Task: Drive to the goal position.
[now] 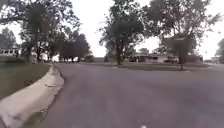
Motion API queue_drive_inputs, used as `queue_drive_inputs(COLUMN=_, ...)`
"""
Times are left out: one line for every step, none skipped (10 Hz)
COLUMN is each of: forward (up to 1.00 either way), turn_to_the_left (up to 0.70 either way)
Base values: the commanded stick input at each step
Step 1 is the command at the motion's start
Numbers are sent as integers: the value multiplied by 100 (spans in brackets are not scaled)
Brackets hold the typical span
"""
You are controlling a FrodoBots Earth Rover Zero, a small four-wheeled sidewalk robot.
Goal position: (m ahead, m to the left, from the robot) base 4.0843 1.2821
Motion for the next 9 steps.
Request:
queue_drive_inputs(forward=100, turn_to_the_left=40)
queue_drive_inputs(forward=100, turn_to_the_left=26)
queue_drive_inputs(forward=100, turn_to_the_left=14)
queue_drive_inputs(forward=100, turn_to_the_left=5)
queue_drive_inputs(forward=100, turn_to_the_left=0)
queue_drive_inputs(forward=100, turn_to_the_left=0)
queue_drive_inputs(forward=100, turn_to_the_left=0)
queue_drive_inputs(forward=100, turn_to_the_left=0)
queue_drive_inputs(forward=100, turn_to_the_left=0)
